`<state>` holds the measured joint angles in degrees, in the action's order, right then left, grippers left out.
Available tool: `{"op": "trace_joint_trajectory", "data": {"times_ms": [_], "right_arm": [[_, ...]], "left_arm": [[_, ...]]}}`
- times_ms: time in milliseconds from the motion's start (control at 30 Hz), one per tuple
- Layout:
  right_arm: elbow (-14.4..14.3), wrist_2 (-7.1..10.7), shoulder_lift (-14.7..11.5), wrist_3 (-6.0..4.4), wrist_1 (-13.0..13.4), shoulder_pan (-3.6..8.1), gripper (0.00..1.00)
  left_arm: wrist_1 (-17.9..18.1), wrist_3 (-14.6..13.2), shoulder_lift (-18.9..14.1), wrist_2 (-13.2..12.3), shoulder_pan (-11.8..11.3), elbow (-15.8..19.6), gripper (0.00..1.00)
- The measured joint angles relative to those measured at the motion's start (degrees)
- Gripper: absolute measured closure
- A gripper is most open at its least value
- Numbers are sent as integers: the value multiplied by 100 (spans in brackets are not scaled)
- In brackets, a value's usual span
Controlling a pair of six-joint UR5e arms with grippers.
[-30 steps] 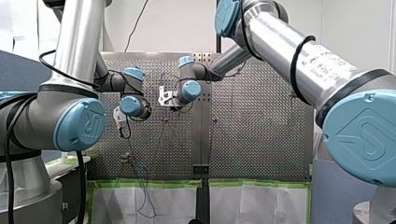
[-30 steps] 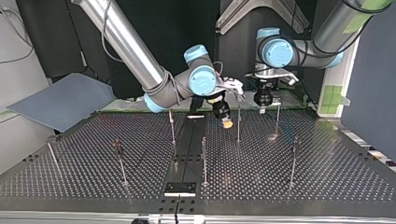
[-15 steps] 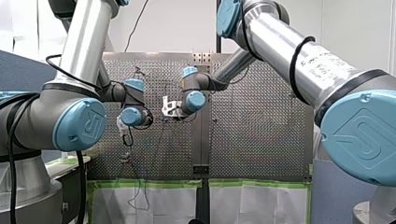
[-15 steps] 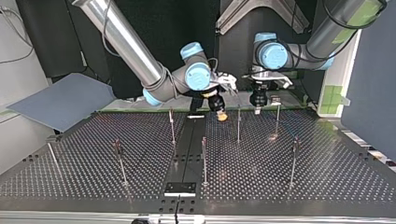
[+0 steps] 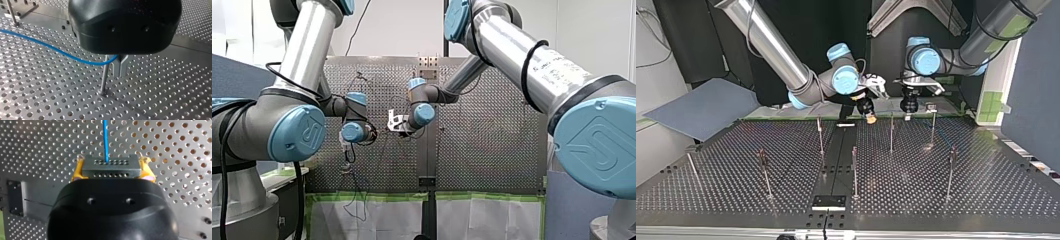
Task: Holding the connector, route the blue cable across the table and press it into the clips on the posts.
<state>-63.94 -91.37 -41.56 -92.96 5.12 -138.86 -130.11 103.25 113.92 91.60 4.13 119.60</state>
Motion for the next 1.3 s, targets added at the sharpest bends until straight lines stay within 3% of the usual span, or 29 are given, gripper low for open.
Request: {"op": "trace_joint_trajectory", "data": {"times_ms": [200,700,1300], "right_arm": [[0,215,2,-81,18,107,100],[42,429,2,-173,33,424,100],[132,619,2,-189,42,710,100]], "left_arm": [[120,4,8,-106,-32,-89,100],[130,83,100,-331,-128,-277,100],[34,166,234,-578,-244,-728,100]]}}
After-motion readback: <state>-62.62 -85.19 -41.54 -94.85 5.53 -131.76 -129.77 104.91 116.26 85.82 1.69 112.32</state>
